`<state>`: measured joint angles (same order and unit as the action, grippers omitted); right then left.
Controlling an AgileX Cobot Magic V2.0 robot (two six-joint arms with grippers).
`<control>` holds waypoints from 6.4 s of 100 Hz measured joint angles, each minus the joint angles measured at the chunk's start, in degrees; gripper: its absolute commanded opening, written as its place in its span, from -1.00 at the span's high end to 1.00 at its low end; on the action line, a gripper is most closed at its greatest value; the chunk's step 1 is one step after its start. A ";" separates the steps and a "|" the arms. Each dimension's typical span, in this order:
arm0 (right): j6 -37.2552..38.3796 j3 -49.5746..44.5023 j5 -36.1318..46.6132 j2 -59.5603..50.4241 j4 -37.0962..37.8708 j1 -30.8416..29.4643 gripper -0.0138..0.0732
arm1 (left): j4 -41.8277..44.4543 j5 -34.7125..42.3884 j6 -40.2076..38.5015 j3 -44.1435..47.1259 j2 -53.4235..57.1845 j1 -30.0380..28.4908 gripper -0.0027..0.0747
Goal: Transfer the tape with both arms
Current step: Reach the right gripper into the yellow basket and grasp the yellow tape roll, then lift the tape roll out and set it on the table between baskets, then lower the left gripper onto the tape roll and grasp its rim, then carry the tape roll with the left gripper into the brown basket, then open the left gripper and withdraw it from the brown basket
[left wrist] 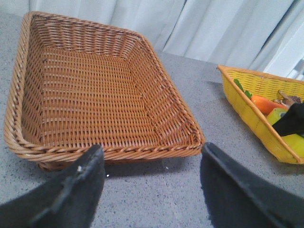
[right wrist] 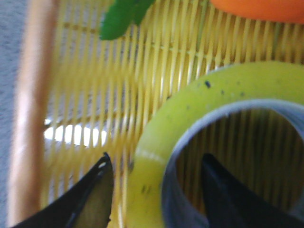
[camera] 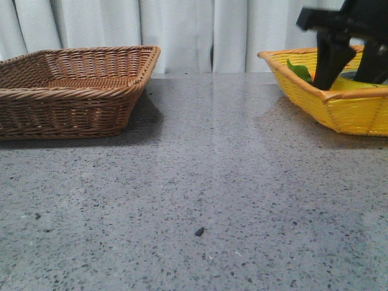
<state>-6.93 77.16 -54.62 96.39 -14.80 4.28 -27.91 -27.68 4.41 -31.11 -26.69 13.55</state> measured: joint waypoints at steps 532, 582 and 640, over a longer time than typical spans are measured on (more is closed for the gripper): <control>13.61 -30.62 13.43 -81.99 9.17 25.33 0.81 | 14.02 -26.13 12.05 -59.18 -70.06 10.78 0.98; 13.61 -30.62 13.44 -81.99 9.31 25.33 0.81 | 13.89 -28.08 9.58 -55.86 -69.35 8.88 0.08; 10.26 -30.62 11.32 -82.10 14.34 25.33 0.81 | 10.81 -9.73 9.18 -24.99 -20.65 16.97 0.67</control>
<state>3.33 46.54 -43.31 14.29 -0.46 29.61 -17.09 -37.41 13.60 -56.09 -47.34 30.52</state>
